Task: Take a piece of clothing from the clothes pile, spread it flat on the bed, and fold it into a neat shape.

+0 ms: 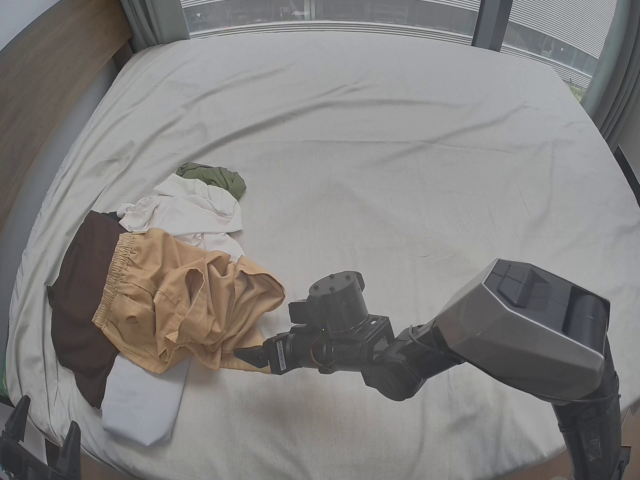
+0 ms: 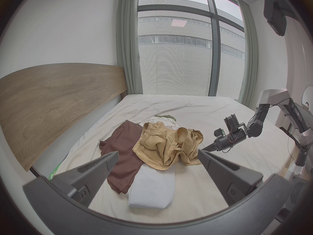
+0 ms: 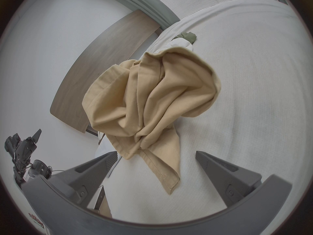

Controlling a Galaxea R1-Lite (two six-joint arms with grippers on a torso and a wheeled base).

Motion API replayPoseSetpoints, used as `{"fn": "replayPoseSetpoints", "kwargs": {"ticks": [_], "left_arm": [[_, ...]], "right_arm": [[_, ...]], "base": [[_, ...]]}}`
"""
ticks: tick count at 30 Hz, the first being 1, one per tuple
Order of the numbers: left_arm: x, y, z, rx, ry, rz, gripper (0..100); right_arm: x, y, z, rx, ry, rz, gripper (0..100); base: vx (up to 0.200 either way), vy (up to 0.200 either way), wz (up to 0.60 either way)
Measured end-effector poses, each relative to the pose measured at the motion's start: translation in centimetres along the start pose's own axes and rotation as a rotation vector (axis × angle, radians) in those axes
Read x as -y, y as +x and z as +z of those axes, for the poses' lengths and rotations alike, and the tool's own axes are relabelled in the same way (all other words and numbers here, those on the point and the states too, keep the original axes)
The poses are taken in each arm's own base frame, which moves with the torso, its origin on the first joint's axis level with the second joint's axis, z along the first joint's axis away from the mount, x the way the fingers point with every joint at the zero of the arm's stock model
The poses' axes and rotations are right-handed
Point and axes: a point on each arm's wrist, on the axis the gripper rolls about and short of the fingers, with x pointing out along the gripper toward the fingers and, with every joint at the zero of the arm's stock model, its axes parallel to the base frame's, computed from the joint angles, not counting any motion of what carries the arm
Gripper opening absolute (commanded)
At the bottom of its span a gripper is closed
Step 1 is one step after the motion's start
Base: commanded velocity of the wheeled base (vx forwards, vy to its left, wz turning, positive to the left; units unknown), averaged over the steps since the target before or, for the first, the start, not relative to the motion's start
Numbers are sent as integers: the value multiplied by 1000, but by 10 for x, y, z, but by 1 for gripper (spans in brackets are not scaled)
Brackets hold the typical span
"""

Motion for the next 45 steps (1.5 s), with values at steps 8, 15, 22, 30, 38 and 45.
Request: {"fn": "replayPoseSetpoints", "kwargs": {"ticks": [8, 15, 22, 30, 38, 45], "left_arm": [[0, 0, 0, 0, 0, 1, 100], [0, 0, 0, 0, 0, 1, 100], [0, 0, 0, 0, 0, 2, 100], [0, 0, 0, 0, 0, 2, 100], [0, 0, 0, 0, 0, 3, 100], [0, 0, 0, 0, 1, 3, 100]], "right_arm": [[-4, 7, -9, -42, 1, 2, 100], [-4, 14, -7, -9, -6, -41, 0], [1, 16, -7, 8, -1, -79, 0], [10, 0, -15, -26, 19, -132, 0], [16, -25, -13, -32, 36, -194, 0], [15, -36, -8, -15, 39, -206, 0]], "base": [[0, 0, 0], [0, 0, 0], [0, 0, 0], [0, 0, 0], [0, 0, 0], [0, 0, 0]]}}
